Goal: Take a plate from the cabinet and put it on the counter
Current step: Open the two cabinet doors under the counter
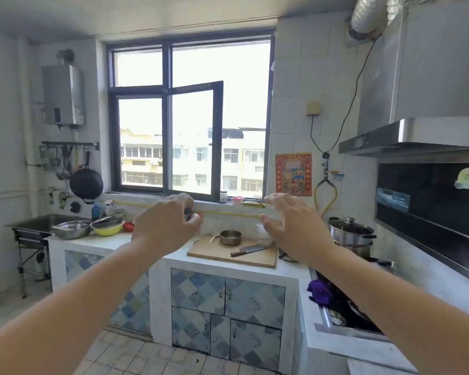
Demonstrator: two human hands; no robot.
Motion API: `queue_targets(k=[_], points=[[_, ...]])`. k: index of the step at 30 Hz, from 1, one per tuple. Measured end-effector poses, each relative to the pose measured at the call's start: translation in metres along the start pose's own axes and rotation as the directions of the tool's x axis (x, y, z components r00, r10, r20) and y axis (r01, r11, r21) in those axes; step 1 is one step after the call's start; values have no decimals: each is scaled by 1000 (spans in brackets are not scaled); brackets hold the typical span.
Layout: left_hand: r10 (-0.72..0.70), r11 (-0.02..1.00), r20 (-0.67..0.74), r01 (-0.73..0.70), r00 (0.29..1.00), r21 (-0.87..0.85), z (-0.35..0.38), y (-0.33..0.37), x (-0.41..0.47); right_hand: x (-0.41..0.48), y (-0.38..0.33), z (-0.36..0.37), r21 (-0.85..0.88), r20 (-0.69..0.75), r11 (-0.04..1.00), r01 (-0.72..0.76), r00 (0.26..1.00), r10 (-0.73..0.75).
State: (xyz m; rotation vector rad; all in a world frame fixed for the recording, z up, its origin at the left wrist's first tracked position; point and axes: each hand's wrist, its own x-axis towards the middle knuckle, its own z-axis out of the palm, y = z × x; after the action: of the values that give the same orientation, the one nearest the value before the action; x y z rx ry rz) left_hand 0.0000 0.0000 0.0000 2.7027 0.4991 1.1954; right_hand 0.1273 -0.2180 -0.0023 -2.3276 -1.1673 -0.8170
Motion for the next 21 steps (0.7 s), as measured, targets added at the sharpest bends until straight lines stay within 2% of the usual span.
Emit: queue_targets(k=[9,16,21], points=[[0,1000,-20,0,1000,5,52,-78,89,105,10,71,0,-85,1000,-22,996,22],[-7,999,14,7,1000,45,95,-132,135,153,24,131,21,-24,995,-97,995,98],[-32,998,3,32,999,53,132,-155,162,182,39,173,5,6,996,-90,996,90]])
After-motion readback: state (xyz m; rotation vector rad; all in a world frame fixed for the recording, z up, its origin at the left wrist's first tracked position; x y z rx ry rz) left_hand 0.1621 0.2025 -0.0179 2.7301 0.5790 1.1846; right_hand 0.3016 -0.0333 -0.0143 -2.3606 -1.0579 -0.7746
